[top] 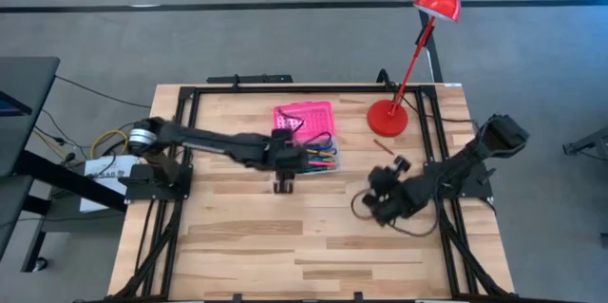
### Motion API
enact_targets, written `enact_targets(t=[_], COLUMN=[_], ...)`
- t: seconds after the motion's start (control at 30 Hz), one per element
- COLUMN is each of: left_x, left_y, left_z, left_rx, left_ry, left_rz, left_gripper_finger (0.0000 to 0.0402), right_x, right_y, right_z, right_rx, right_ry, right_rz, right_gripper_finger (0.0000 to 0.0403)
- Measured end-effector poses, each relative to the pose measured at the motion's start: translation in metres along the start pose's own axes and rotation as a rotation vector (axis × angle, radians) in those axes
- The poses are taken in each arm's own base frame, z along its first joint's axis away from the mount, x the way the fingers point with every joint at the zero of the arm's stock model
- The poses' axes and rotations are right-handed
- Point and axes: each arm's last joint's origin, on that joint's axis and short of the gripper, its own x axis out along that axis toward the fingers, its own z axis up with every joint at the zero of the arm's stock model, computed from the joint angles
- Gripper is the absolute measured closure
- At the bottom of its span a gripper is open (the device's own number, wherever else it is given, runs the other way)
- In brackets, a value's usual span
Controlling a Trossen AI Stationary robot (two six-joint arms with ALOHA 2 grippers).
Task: Pick & place school supplies into a supply box
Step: Put the red crayon into the pink supply box
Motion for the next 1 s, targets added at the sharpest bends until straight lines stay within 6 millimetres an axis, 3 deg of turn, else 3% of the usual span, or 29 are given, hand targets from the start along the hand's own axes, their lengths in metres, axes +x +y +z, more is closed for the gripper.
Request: enact_targets(t=[0.27,0.43,0.7,1.0], left_x=[-0.042,-0.050,-0.062,-0.077], left_y=[-0.046,-0.062,-0.084,-0.110], left_z=[-0.032,-0.060,-0.094,-0.113], left_rx=[0.076,0.073,0.044,0.080], left_ry=[-0.255,-0.328,-0.369,-0.397], left_rz=[-0.008,0.014,0.027,0.093], left_gripper_finger=[0.0235,0.0235,0.0235,0.0235], right_x=[0.003,0.015,0.056,0.098], right_y=[-0.070,-0.097,-0.115,-0.115], right_z=[0.038,0.051,0.054,0.055], right_rx=[0.205,0.315,0.435,0.342], right_ry=[0.108,0.200,0.428,0.539], right_rz=[-0.061,-0.031,-0.114,-0.081], right_gripper_finger=[0.0327,0.0327,0.0327,0.0327])
